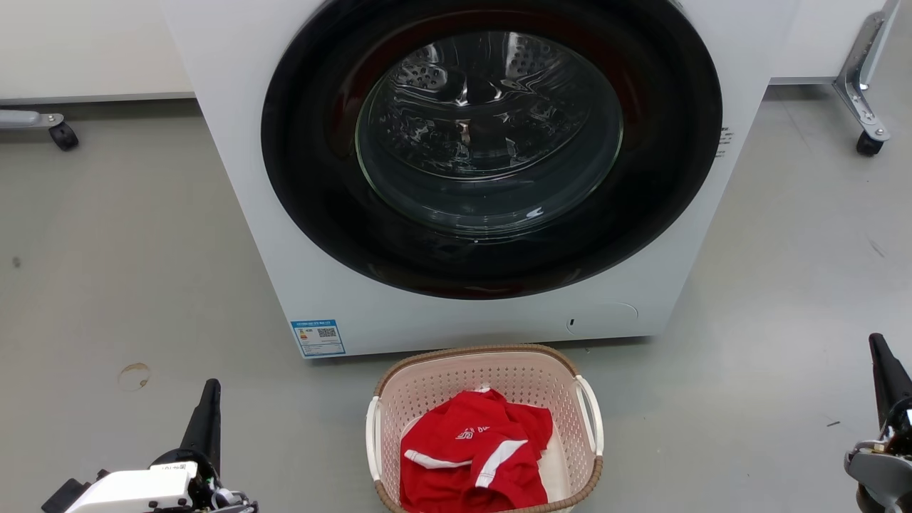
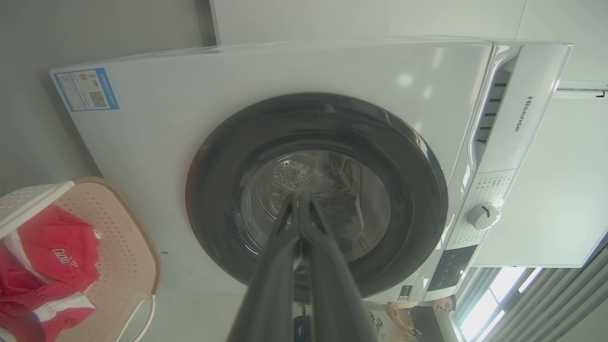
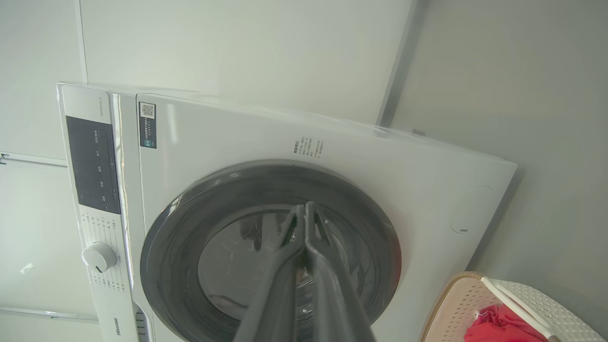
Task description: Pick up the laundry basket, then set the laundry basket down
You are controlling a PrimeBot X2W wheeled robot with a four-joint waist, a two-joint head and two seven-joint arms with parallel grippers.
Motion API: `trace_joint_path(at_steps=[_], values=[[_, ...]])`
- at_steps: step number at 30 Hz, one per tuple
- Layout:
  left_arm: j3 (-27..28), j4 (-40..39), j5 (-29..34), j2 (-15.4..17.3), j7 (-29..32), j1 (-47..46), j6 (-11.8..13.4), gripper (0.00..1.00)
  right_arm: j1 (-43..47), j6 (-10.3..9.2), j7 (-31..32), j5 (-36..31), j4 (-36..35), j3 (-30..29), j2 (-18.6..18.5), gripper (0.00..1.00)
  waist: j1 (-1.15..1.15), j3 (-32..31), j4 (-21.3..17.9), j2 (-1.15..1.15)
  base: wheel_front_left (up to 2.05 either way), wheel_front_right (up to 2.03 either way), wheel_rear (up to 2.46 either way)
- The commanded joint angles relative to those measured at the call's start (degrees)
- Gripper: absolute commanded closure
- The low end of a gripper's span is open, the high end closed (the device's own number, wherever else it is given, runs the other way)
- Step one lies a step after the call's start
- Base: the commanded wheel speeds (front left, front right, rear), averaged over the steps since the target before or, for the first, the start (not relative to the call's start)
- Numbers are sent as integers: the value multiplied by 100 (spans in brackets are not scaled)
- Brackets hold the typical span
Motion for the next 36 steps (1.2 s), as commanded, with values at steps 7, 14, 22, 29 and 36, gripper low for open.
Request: trace_joint_path(at_steps=[7, 14, 22, 29, 36], values=[[172, -132, 4, 67, 9, -297, -61, 100, -278, 28, 43, -3, -154, 100, -140, 100, 0, 0, 0, 0, 0, 0, 0], [-4, 84, 0, -23, -3, 57, 8, 0, 53, -2, -1, -3, 76, 9, 62, 0, 0, 0, 0, 0, 0, 0, 0], [-38, 138, -7, -64, -110, 180, 5, 0, 121, -5, -55, -74, 120, 120, 159, 0, 13, -11, 2, 0, 0, 0, 0], [-72, 57, -18, -56, -231, 210, 1, 0, 75, -3, -129, -152, 57, 235, 131, 0, 0, 0, 2, 0, 0, 0, 0], [-85, 16, 220, -26, -352, 234, -3, 0, 9, -1, -277, -382, 50, 381, 52, 0, 0, -3, 1, 0, 0, 0, 0]])
